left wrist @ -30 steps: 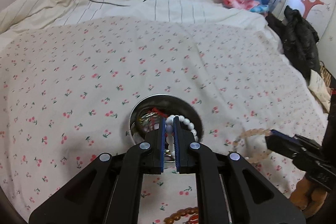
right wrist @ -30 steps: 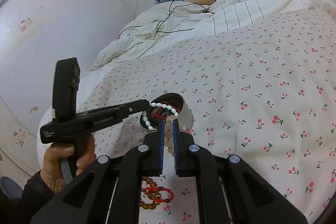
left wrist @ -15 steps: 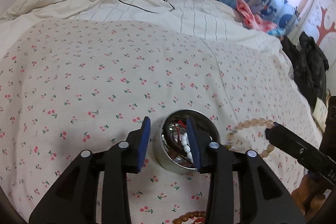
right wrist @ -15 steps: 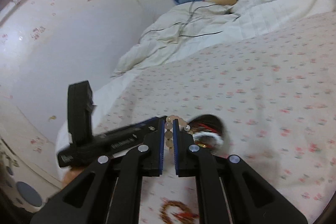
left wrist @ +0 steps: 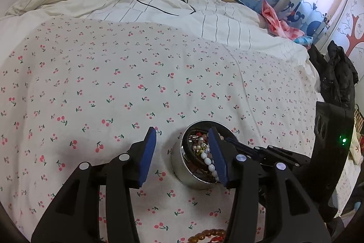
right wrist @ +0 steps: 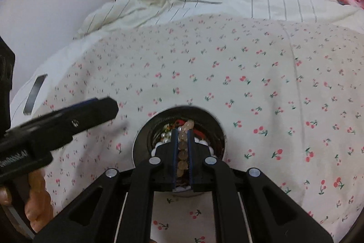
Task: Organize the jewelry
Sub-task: 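Open both tools over the silver tin to drop the bracelets inside, then move both open tools to the amber bead and red string bracelets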
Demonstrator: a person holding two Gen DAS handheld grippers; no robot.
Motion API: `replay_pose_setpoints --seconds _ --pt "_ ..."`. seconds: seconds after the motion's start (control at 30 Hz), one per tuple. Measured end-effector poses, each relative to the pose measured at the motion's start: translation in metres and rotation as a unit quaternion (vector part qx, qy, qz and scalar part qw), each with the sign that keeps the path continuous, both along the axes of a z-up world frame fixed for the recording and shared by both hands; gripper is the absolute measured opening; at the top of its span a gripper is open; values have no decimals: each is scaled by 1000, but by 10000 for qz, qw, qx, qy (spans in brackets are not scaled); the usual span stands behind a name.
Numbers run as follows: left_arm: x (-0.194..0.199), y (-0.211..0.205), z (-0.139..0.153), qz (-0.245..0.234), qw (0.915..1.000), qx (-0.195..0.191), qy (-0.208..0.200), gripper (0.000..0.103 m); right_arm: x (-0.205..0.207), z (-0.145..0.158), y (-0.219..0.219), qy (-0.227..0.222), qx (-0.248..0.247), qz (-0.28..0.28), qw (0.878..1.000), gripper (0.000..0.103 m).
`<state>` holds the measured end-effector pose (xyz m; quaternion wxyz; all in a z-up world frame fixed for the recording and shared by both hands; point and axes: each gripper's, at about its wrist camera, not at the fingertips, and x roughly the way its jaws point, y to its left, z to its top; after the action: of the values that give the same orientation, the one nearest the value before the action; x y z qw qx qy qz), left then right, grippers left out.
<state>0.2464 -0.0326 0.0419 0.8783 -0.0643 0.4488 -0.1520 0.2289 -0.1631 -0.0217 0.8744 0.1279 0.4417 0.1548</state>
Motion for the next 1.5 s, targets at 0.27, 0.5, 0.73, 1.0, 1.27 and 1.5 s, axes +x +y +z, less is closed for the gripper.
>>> replay_pose_setpoints --seconds 0.27,0.5,0.73,1.0,1.27,1.5 --pt "1 2 -6 53 9999 49 153 51 -12 13 -22 -468 133 -382 9981 45" --pt "-13 2 -15 -159 9987 321 369 64 -52 12 -40 -209 120 -270 9993 48" --pt "-62 -9 -37 -908 9907 834 579 65 -111 -17 -35 341 -280 307 9986 48" --pt "-100 -10 -56 -1206 9838 1176 622 65 -127 -18 6 143 -1153 999 9882 52" --pt "-113 -29 -75 -1540 9667 1963 575 65 -124 -36 19 7 -2391 686 9686 63" --pt "-106 -21 -71 -793 9552 2850 -69 69 -112 -26 -25 15 -2204 -271 9750 64"
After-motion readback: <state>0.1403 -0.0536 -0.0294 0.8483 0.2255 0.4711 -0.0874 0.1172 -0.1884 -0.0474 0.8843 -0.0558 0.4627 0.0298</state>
